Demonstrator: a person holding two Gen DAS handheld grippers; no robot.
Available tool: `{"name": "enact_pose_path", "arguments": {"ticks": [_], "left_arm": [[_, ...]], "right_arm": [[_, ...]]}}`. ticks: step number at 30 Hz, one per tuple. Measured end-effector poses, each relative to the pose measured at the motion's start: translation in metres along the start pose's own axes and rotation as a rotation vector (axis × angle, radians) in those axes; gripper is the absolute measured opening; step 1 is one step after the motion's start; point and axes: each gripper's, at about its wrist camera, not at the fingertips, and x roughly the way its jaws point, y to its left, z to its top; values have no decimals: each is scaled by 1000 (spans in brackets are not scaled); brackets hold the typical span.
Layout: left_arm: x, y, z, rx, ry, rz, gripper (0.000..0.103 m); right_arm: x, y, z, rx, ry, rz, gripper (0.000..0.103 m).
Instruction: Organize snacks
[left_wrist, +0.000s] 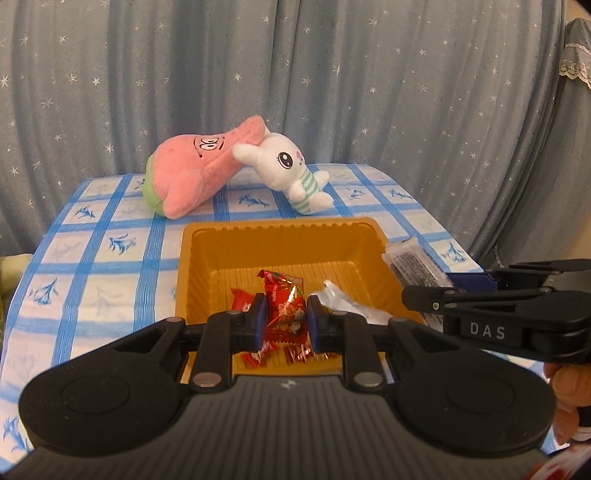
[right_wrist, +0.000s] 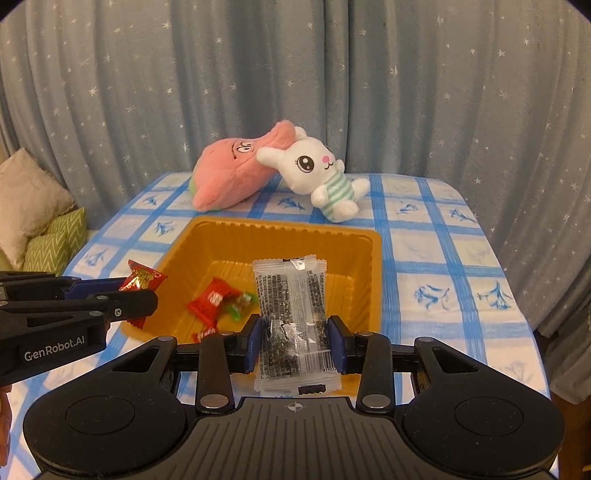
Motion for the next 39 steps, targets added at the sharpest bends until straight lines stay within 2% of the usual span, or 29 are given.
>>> {"name": "enact_pose_path", "arguments": {"ticks": [7, 16, 19, 20, 21, 34, 39], "left_arm": [[30, 9, 11, -6, 21, 4, 20], [53, 16, 9, -16, 50, 4, 20], [59, 17, 8, -20, 50, 10, 25], [60, 18, 8, -23, 50, 14, 35], [59, 20, 8, -30, 44, 12, 38], [41, 35, -5, -53, 46, 56, 38], [37, 35, -10, -64, 42, 57, 45]], "right_arm": [[26, -12, 14, 47, 16, 11, 38], [42, -17, 16, 68, 27, 10, 38], [46, -18, 15, 72, 30, 10, 38], [47, -18, 15, 73, 32, 9, 38], [47, -19, 15, 74, 34, 9, 38], [49, -20, 11, 86, 40, 19, 38], [51, -16, 17, 85, 28, 37, 39]]}}
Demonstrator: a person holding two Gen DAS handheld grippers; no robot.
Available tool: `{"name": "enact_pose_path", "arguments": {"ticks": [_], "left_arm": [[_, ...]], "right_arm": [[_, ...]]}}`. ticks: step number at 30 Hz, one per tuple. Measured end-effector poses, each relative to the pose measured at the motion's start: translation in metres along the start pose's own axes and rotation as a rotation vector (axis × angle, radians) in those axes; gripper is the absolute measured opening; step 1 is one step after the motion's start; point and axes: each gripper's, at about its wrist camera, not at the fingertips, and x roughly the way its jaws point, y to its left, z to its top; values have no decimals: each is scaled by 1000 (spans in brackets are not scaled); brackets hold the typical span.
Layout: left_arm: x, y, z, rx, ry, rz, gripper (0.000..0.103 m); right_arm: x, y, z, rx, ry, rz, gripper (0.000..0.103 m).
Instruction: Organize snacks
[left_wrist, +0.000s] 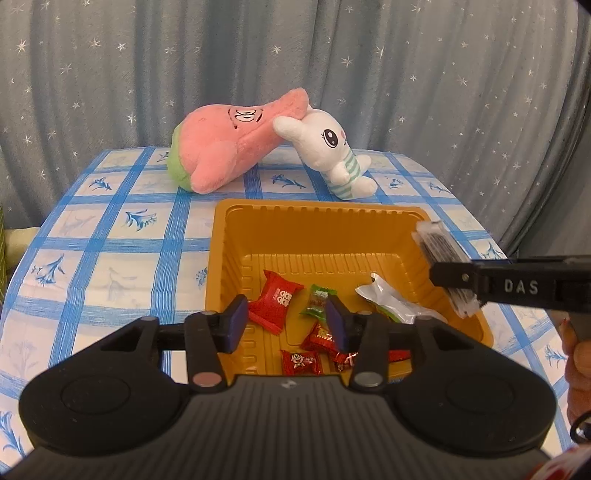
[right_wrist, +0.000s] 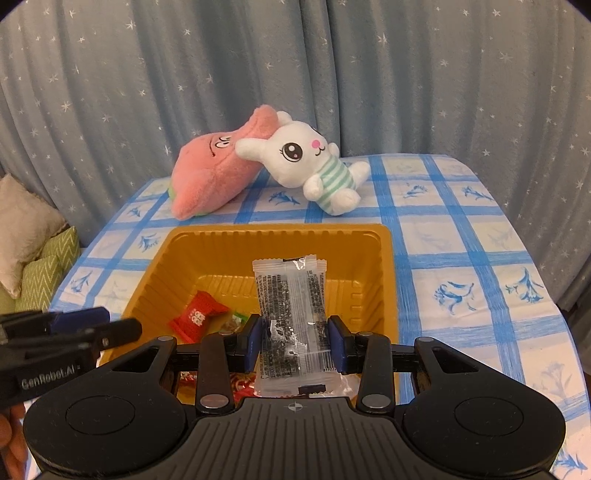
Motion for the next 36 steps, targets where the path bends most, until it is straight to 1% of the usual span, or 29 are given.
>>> {"name": "enact_pose_path", "arguments": {"ticks": [2, 4, 6, 7, 8, 9, 10, 12, 17, 21, 29, 36], "left_arm": [[-1, 0, -2, 0, -2, -1, 47], [-2, 0, -3, 1, -2, 3, 52], [-4, 1, -6, -4, -4, 10, 68], [-5, 2, -7, -8, -4, 10, 70], [-6, 3, -8, -10, -4, 10, 72], [-8, 3, -10, -12, -3, 11, 72], [-10, 4, -12, -14, -3, 13, 73], [-16, 5, -18, -20, -6, 22, 78], [-34, 5, -34, -28, -7, 38, 81], [-55, 3, -47, -57, -12, 42, 84], [-107, -8, -79, -84, -11, 49, 87], [-149, -19, -109, -95, -12, 58, 87]], "right_arm": [[1, 2, 2, -1, -9, 9, 39], [4, 3, 4, 4, -14, 18, 39], [6, 2, 6, 16, -22, 51, 39], [7, 2, 7, 21, -25, 67, 43], [6, 2, 7, 25, -29, 70, 50], [4, 1, 6, 32, -41, 65, 65], [1, -1, 5, 39, -58, 56, 68], [-3, -4, 3, 53, -61, 43, 68], [-22, -12, -16, 74, -51, 12, 68], [-43, -16, -39, 101, -33, -4, 68], [-96, -8, -85, 123, -7, -19, 68], [-142, 5, -121, 131, -12, -30, 68]]}}
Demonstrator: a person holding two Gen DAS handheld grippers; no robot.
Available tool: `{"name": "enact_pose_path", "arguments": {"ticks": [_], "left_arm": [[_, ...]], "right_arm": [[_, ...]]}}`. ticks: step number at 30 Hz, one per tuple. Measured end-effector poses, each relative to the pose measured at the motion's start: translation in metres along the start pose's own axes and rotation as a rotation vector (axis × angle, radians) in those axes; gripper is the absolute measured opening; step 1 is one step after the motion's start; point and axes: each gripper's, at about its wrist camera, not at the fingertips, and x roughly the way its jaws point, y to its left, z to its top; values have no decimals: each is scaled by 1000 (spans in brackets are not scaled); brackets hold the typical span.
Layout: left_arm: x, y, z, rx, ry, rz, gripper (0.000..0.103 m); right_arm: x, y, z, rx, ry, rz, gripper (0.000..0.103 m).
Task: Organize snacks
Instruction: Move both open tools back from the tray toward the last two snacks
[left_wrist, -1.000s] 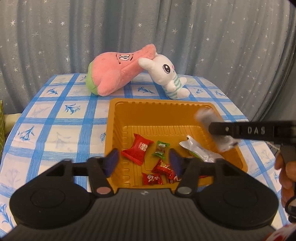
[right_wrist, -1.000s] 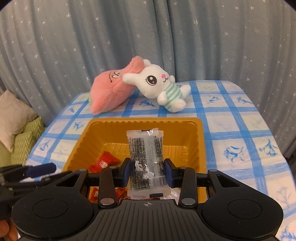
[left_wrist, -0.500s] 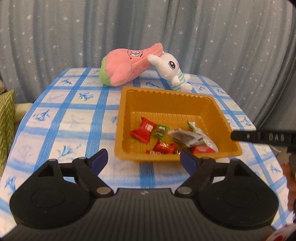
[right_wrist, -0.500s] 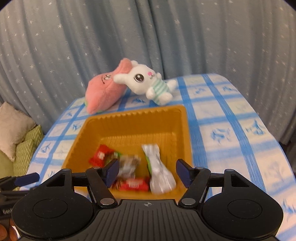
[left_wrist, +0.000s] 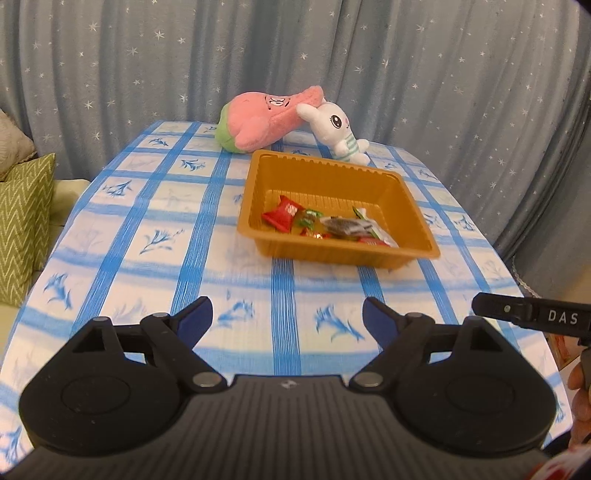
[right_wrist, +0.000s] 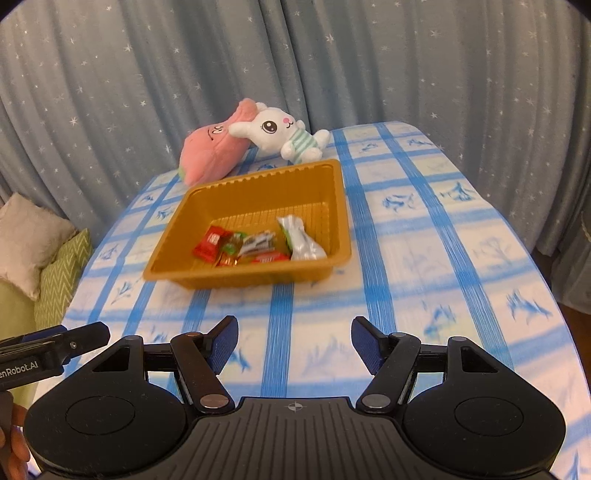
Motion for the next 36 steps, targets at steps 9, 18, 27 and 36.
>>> {"name": "enact_pose_path", "arguments": {"ticks": [9, 18, 27, 36], "left_arm": [[-42, -3, -36, -28, 5, 7, 87], [-65, -6, -56, -22, 4, 28, 87], [-70, -7, -64, -12, 8, 30, 87], [-62, -1, -71, -25, 34, 30, 87]], "right_arm": [[-45, 4, -38, 0, 0, -13, 68], [-72, 7, -59, -16, -10, -27, 68], [-78, 9, -68, -23, -3, -34, 68], [-69, 15, -77, -26, 16, -26, 68]]}}
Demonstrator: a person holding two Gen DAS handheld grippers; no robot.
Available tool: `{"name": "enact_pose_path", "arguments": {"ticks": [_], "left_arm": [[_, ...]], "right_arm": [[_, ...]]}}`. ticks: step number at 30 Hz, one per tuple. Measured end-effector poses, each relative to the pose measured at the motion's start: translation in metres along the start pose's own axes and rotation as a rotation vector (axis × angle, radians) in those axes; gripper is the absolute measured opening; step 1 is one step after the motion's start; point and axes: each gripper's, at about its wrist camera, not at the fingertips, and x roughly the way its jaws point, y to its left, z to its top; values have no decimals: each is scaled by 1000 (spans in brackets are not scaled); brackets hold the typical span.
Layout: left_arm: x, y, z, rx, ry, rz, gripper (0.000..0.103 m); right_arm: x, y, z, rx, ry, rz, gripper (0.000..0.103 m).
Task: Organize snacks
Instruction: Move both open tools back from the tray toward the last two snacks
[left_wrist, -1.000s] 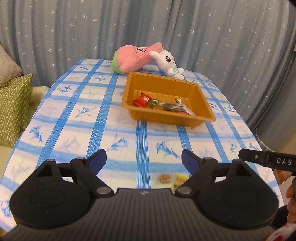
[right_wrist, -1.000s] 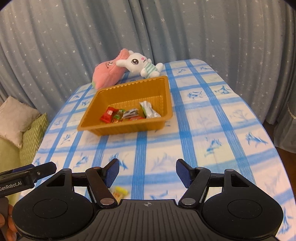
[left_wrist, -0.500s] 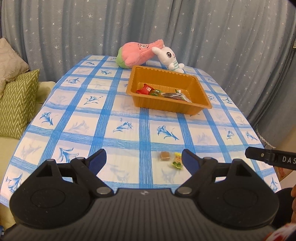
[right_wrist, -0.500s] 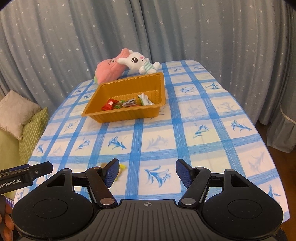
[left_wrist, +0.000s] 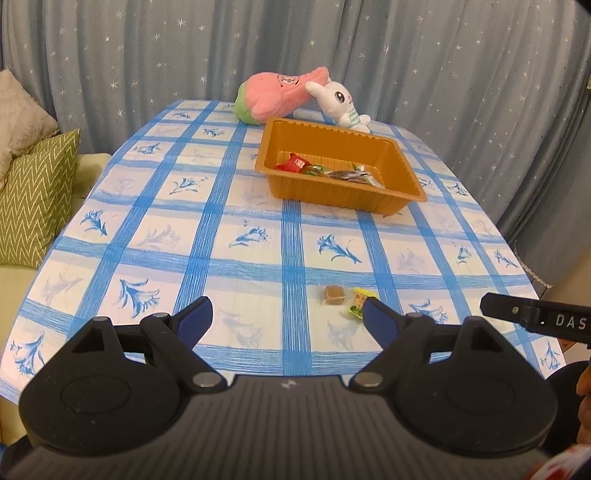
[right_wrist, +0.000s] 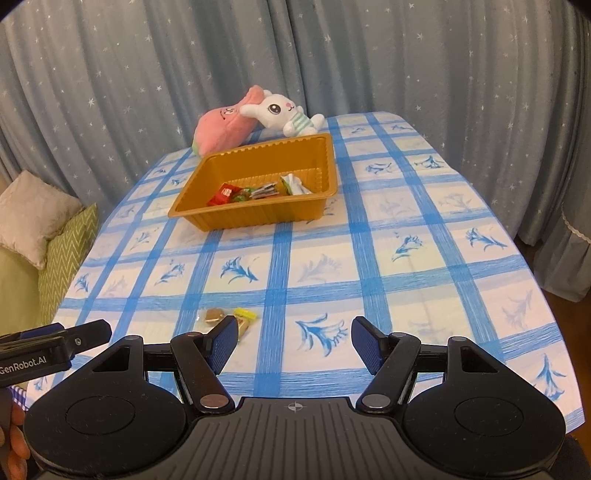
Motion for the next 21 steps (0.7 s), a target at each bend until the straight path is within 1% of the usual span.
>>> {"name": "enact_pose_path", "arguments": {"ticks": [9, 21], "left_arm": [[20, 8, -3, -11, 34, 3, 87], [51, 21, 0, -19, 64, 26, 87]], "right_arm": [[25, 7, -9, -4, 41, 10, 68], [63, 17, -10, 7, 84, 22, 67]]}}
